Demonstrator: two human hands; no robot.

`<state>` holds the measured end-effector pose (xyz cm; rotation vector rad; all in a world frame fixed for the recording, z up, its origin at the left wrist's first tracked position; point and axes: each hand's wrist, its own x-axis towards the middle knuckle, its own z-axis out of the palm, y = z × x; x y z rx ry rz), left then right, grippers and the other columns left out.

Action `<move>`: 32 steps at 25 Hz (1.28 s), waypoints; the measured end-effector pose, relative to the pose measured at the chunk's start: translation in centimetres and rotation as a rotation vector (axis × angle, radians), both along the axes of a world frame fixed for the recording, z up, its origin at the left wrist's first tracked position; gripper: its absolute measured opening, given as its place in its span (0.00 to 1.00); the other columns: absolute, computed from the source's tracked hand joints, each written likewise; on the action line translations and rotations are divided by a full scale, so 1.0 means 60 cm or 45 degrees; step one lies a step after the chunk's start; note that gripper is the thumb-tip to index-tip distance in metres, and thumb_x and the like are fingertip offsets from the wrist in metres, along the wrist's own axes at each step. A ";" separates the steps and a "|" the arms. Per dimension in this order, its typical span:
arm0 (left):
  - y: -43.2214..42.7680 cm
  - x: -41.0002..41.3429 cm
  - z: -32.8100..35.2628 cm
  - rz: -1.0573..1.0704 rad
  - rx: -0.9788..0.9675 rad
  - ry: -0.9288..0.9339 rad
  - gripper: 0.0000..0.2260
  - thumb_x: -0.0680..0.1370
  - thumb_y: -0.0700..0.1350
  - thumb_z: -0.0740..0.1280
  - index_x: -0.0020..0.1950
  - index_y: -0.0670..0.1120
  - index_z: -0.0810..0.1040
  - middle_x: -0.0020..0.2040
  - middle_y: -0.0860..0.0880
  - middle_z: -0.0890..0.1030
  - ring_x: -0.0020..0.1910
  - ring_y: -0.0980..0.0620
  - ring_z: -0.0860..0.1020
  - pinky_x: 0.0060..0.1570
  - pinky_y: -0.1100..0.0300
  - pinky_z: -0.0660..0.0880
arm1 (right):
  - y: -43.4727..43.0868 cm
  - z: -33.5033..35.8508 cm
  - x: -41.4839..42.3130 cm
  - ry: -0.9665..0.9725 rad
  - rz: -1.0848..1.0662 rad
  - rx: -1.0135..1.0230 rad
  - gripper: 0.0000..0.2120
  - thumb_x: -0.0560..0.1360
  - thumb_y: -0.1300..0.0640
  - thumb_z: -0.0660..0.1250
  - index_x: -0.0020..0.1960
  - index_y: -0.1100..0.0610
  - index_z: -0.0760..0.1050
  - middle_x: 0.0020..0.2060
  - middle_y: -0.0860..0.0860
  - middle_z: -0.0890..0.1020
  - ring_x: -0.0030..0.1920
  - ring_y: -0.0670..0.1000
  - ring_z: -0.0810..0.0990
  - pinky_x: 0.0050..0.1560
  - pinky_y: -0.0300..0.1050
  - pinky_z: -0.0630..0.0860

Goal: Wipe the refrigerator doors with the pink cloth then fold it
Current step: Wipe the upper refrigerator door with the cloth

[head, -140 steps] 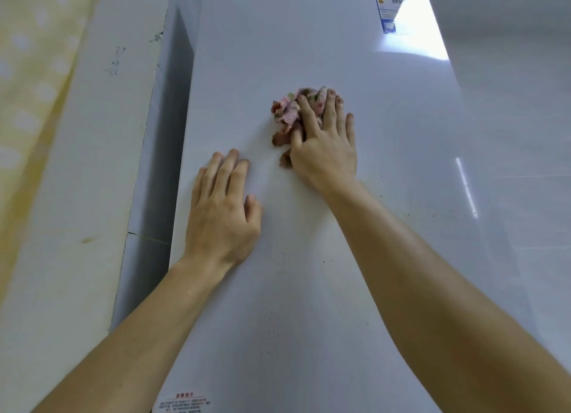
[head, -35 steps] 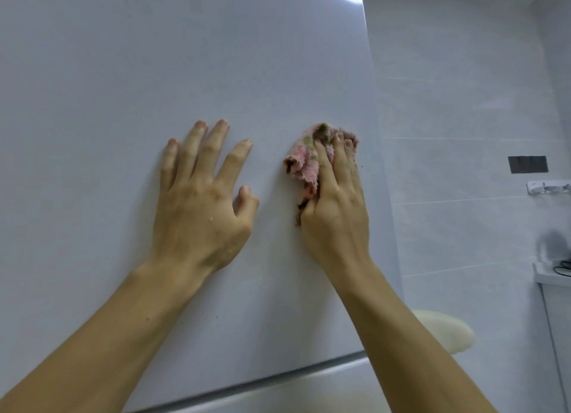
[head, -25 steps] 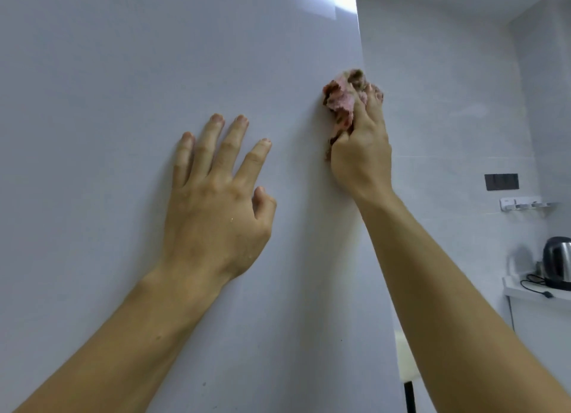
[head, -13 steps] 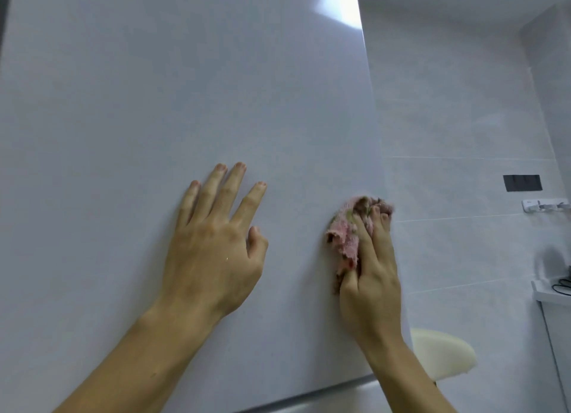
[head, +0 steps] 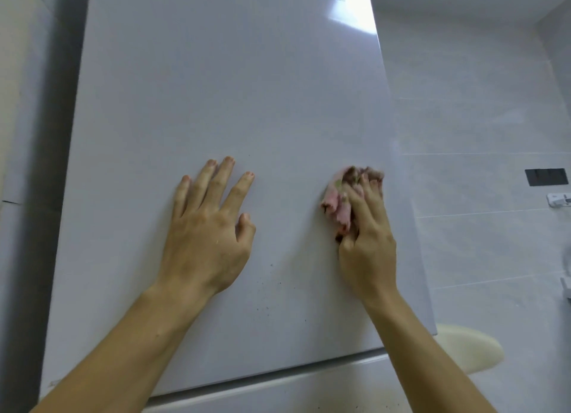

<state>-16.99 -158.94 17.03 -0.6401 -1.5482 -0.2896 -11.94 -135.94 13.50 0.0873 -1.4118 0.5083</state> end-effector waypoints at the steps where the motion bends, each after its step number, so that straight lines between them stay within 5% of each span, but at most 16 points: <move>1: 0.002 -0.001 -0.003 -0.009 0.006 0.003 0.30 0.79 0.53 0.53 0.82 0.50 0.66 0.84 0.46 0.61 0.84 0.45 0.56 0.82 0.42 0.51 | -0.005 -0.033 -0.002 -0.013 -0.009 0.049 0.28 0.79 0.56 0.53 0.77 0.53 0.73 0.81 0.48 0.66 0.83 0.47 0.58 0.82 0.48 0.60; 5: 0.010 -0.004 -0.007 -0.027 0.028 -0.010 0.30 0.79 0.52 0.53 0.83 0.50 0.65 0.85 0.46 0.59 0.85 0.45 0.54 0.83 0.42 0.48 | 0.016 -0.035 -0.001 -0.038 -0.060 0.165 0.28 0.78 0.59 0.55 0.77 0.52 0.73 0.81 0.49 0.66 0.83 0.50 0.59 0.81 0.51 0.62; 11: 0.018 0.000 -0.007 -0.063 0.070 -0.026 0.30 0.78 0.50 0.57 0.81 0.50 0.67 0.84 0.45 0.60 0.84 0.44 0.54 0.82 0.43 0.44 | -0.004 0.082 0.005 0.014 0.100 -0.157 0.30 0.78 0.70 0.59 0.76 0.51 0.74 0.82 0.48 0.65 0.84 0.49 0.57 0.83 0.51 0.58; 16: 0.014 -0.002 -0.010 -0.065 0.054 -0.020 0.30 0.79 0.50 0.57 0.82 0.50 0.67 0.85 0.45 0.60 0.84 0.44 0.54 0.82 0.44 0.43 | -0.054 -0.078 -0.014 0.077 0.061 0.114 0.19 0.83 0.53 0.59 0.71 0.54 0.80 0.79 0.50 0.70 0.81 0.51 0.65 0.80 0.44 0.62; 21: 0.000 0.006 -0.014 -0.075 -0.005 -0.072 0.29 0.79 0.51 0.57 0.82 0.51 0.66 0.85 0.46 0.57 0.85 0.46 0.51 0.82 0.47 0.41 | -0.094 -0.200 -0.012 -0.020 0.028 0.466 0.16 0.84 0.56 0.64 0.69 0.57 0.81 0.78 0.53 0.72 0.81 0.53 0.66 0.78 0.56 0.67; 24: -0.034 0.008 -0.023 -0.087 0.004 -0.056 0.28 0.79 0.48 0.56 0.81 0.51 0.69 0.85 0.46 0.59 0.85 0.46 0.52 0.82 0.47 0.42 | -0.070 -0.123 -0.011 0.048 0.023 0.527 0.16 0.83 0.57 0.66 0.68 0.59 0.81 0.76 0.58 0.74 0.80 0.57 0.68 0.75 0.61 0.71; 28: -0.110 -0.007 -0.033 -0.048 0.046 -0.062 0.29 0.79 0.47 0.55 0.81 0.52 0.68 0.85 0.47 0.60 0.85 0.46 0.53 0.83 0.47 0.44 | -0.101 0.043 -0.028 0.145 0.087 0.263 0.18 0.82 0.56 0.62 0.70 0.57 0.80 0.76 0.55 0.74 0.79 0.55 0.68 0.78 0.56 0.68; 32: -0.157 -0.018 -0.045 -0.030 0.031 -0.075 0.28 0.81 0.48 0.55 0.83 0.52 0.65 0.85 0.48 0.58 0.85 0.48 0.52 0.84 0.49 0.46 | -0.132 0.026 -0.028 0.092 0.120 0.240 0.19 0.83 0.54 0.60 0.71 0.55 0.80 0.77 0.53 0.73 0.80 0.51 0.67 0.80 0.49 0.64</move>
